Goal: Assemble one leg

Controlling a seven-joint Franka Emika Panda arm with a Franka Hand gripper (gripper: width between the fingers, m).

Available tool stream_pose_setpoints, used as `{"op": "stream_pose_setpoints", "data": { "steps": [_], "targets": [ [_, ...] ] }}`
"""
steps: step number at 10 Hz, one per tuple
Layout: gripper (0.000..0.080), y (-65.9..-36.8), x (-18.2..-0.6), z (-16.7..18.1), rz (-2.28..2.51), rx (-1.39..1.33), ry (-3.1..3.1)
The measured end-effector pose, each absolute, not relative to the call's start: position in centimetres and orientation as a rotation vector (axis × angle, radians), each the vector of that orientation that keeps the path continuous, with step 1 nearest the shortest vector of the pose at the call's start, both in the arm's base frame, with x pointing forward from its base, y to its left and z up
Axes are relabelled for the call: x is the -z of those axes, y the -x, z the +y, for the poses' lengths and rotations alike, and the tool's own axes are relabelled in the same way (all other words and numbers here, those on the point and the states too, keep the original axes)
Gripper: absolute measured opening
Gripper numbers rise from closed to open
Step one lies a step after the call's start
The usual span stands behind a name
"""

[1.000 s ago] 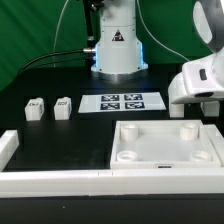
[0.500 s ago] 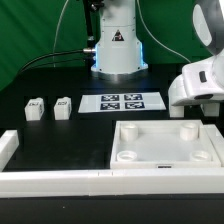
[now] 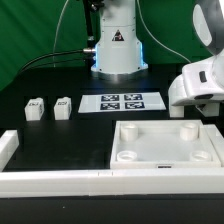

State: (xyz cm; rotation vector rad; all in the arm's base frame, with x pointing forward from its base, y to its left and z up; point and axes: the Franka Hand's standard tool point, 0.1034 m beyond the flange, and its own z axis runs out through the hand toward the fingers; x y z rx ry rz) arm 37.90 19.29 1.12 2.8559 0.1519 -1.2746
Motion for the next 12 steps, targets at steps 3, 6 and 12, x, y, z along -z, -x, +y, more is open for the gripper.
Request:
{"op": "stream_pose_setpoints", "data": {
  "steps": [3, 6, 12],
  "targets": [
    [0.029, -38.0, -1.7, 19.2, 0.152, 1.274, -2.854],
    [0.0291, -38.0, -4.9, 18.1, 0.148, 1.294, -2.833],
    [0.0291, -39.7, -9.3, 15.9, 0.158, 1.229, -2.879]
  ]
}}
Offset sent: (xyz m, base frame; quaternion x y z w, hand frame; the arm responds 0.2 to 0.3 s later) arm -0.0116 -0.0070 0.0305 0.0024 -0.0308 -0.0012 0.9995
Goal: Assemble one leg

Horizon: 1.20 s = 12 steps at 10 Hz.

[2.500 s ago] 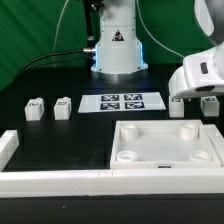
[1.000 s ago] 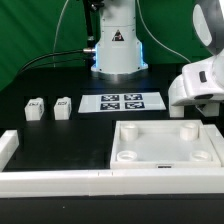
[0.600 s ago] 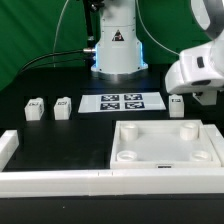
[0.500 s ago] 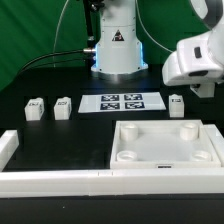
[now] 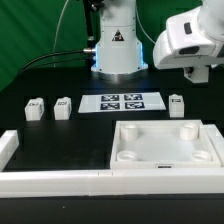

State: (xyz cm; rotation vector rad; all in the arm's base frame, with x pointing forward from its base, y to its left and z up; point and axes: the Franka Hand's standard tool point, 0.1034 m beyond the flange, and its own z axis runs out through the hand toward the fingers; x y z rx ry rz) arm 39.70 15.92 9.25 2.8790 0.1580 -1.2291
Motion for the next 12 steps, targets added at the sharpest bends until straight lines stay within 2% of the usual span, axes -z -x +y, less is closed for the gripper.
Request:
{"op": "stream_pose_setpoints", "data": {
  "steps": [1, 6, 9, 10, 11, 12],
  "targets": [
    [0.0291, -40.7, -8.7, 16.3, 0.155, 1.107, -2.942],
    [0.0292, -41.5, -9.0, 16.2, 0.151, 0.347, -3.167],
    [0.0292, -44.1, -11.8, 15.1, 0.204, -0.001, -3.205],
    [0.0292, -45.6, -12.6, 14.9, 0.206, -0.193, -3.215],
    [0.0292, -45.8, -12.8, 14.4, 0.236, -0.17, -3.211],
    [0.0292, -47.3, -13.8, 13.9, 0.24, -0.163, -3.211]
  ]
}}
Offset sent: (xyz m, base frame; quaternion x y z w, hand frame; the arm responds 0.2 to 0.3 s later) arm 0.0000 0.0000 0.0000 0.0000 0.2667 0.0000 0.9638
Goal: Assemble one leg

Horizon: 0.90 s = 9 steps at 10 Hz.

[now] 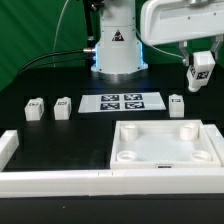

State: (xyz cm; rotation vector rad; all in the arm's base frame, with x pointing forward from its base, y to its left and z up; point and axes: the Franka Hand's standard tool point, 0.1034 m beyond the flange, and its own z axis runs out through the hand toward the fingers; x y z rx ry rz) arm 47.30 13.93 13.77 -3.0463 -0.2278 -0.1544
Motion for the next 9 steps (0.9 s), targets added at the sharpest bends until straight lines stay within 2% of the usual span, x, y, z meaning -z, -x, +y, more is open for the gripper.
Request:
{"op": "stream_pose_setpoints", "data": {
  "steps": [2, 7, 9],
  "targets": [
    [0.0292, -49.4, -14.9, 13.1, -0.23, 0.159, 3.044],
    [0.0292, -49.2, -14.6, 13.1, -0.234, 0.154, 3.044],
    [0.0292, -52.1, -14.9, 12.8, -0.275, 0.191, 3.031]
  ]
}}
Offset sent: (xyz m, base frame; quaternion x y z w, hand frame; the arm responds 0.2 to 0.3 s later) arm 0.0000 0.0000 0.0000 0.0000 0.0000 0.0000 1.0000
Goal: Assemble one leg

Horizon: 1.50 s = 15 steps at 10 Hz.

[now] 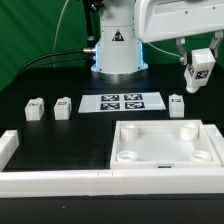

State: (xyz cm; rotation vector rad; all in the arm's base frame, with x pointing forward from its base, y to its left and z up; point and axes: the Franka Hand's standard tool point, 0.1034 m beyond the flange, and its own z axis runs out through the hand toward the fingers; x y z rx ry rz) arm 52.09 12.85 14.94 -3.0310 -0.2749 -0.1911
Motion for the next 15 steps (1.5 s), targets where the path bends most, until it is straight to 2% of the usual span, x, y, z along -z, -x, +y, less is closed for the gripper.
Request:
{"op": "stream_pose_setpoints", "data": {
  "steps": [2, 5, 6, 8, 10, 12, 13, 15],
  "targets": [
    [0.0292, -54.5, -14.9, 13.2, -0.288, 0.219, 3.018],
    [0.0292, -56.9, -12.7, 12.2, -0.334, 0.258, 3.008],
    [0.0292, -57.1, -12.5, 11.7, -0.336, 0.275, 3.01],
    [0.0292, -57.6, -12.7, 11.8, -0.336, 0.399, 2.998],
    [0.0292, -57.8, -12.8, 11.1, -0.33, 0.736, 2.95],
    [0.0292, -58.4, -12.7, 9.2, -0.319, 0.9, 2.929],
    [0.0292, -58.8, -12.4, 8.5, -0.303, 0.85, 2.945],
    [0.0292, -60.0, -13.0, 8.7, -0.304, 0.868, 2.938]
  ]
}}
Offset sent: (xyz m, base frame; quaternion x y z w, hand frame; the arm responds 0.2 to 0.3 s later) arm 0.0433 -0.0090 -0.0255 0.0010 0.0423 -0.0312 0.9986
